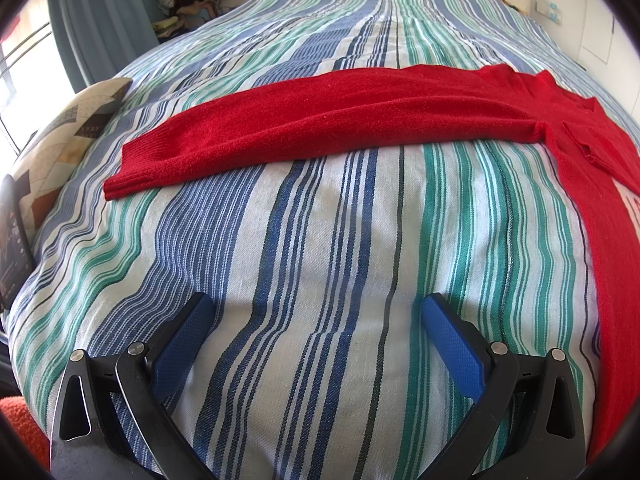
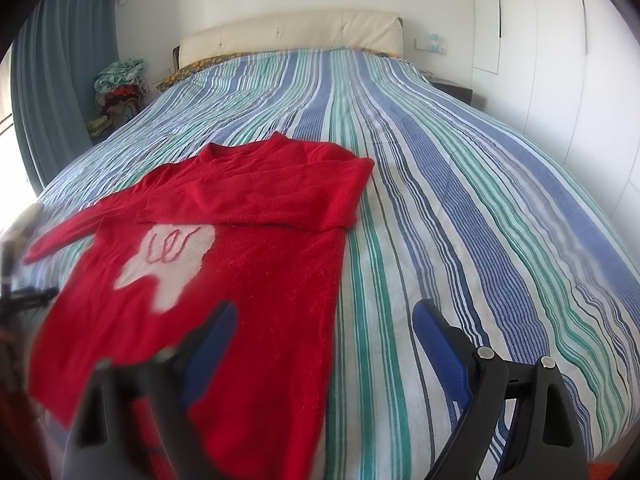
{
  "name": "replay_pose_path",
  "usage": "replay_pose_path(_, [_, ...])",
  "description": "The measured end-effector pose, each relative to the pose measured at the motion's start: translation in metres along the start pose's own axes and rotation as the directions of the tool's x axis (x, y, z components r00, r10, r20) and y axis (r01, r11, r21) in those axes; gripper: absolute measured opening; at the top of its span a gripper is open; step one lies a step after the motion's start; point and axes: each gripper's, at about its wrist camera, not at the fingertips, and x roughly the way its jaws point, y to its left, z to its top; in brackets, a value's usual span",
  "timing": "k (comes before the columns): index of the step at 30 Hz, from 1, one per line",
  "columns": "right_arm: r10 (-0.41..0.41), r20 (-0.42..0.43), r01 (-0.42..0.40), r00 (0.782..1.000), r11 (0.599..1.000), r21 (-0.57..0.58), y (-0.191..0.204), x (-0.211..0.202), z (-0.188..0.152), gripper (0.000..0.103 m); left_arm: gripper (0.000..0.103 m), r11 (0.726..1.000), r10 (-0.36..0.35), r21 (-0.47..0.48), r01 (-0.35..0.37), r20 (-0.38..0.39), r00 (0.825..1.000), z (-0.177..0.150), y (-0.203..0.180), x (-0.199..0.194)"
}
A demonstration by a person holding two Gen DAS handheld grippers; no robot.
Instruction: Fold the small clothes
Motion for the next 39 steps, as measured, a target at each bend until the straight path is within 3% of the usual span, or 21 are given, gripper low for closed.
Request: replay_pose_path(39, [0.002, -0.004, -0.002, 1.0, 1.0, -0.001, 0.0004, 0.0018, -0.0004, 0.089, 0.103, 1.0, -0.004, -0.001, 0.004, -0.016, 1.0, 0.0017, -0.0001, 0.0])
